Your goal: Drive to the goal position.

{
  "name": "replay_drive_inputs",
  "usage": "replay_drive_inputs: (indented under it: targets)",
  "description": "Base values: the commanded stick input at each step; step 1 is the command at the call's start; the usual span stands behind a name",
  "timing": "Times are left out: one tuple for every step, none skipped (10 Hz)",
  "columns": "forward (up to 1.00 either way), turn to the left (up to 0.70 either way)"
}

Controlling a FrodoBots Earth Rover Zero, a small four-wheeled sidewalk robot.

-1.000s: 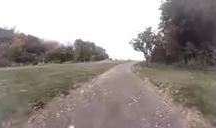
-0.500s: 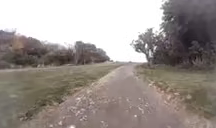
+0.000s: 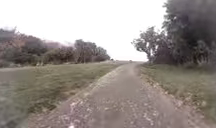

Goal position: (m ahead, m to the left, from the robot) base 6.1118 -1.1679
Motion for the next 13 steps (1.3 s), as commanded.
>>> replay_drive_inputs:
  targets:
    - [0.6, 0.01]
    - [0.6, 0.01]
    - [0.6, 0.01]
    - [0.6, 0.01]
    - [0.6, 0.01]
    - [0.6, 0.01]
    - [0.6, 0.01]
    - [0.6, 0.01]
    - [0.6, 0.01]
    - [0.6, 0.01]
    - [0.6, 0.01]
    - [0.6, 0.01]
    - [0.6, 0.01]
